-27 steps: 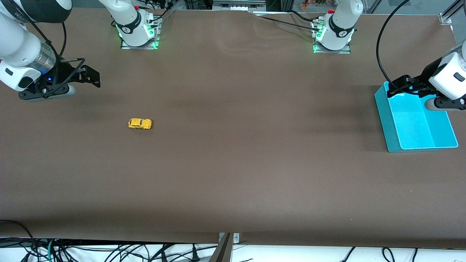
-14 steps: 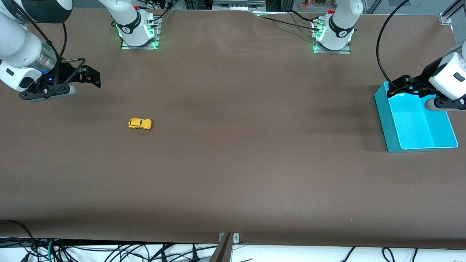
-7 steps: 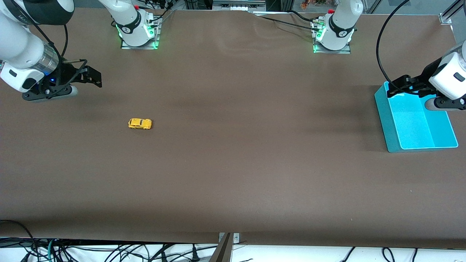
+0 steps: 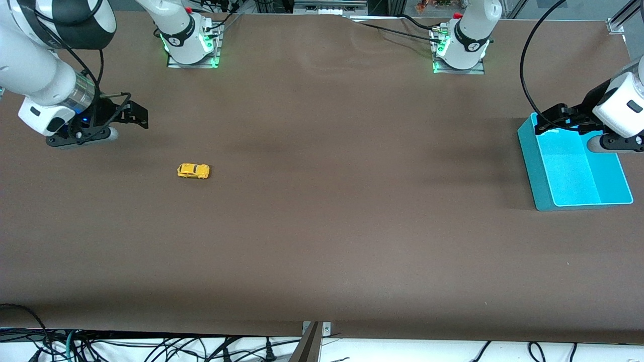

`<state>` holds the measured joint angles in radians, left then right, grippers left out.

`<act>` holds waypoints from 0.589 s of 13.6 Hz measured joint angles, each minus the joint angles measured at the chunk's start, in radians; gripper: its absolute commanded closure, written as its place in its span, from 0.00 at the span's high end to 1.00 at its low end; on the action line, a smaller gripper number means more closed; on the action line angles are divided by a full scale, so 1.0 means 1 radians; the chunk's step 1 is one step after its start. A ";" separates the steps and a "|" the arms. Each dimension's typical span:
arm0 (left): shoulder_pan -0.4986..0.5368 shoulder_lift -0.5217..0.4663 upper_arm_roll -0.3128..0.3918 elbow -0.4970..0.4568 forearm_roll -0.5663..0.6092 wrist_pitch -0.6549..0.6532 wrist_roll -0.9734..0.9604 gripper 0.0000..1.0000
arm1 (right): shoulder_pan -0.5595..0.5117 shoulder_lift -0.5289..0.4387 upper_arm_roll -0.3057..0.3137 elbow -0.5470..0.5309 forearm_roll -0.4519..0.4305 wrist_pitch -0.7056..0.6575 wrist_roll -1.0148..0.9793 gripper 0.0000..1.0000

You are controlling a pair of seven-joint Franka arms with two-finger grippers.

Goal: Wind and store yellow beetle car

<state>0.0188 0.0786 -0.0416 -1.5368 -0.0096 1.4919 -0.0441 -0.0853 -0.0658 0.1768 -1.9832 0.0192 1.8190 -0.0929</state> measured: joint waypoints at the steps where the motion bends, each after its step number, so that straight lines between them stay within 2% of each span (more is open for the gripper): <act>1: 0.000 0.000 0.000 0.000 0.000 0.000 0.000 1.00 | 0.000 0.001 0.000 -0.010 0.000 0.010 0.000 1.00; 8: 0.000 0.000 0.000 0.000 0.000 0.000 0.000 1.00 | 0.000 0.001 0.000 -0.015 0.000 0.017 0.000 1.00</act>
<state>0.0187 0.0786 -0.0416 -1.5368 -0.0096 1.4919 -0.0441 -0.0850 -0.0650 0.1768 -1.9980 0.0190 1.8359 -0.0929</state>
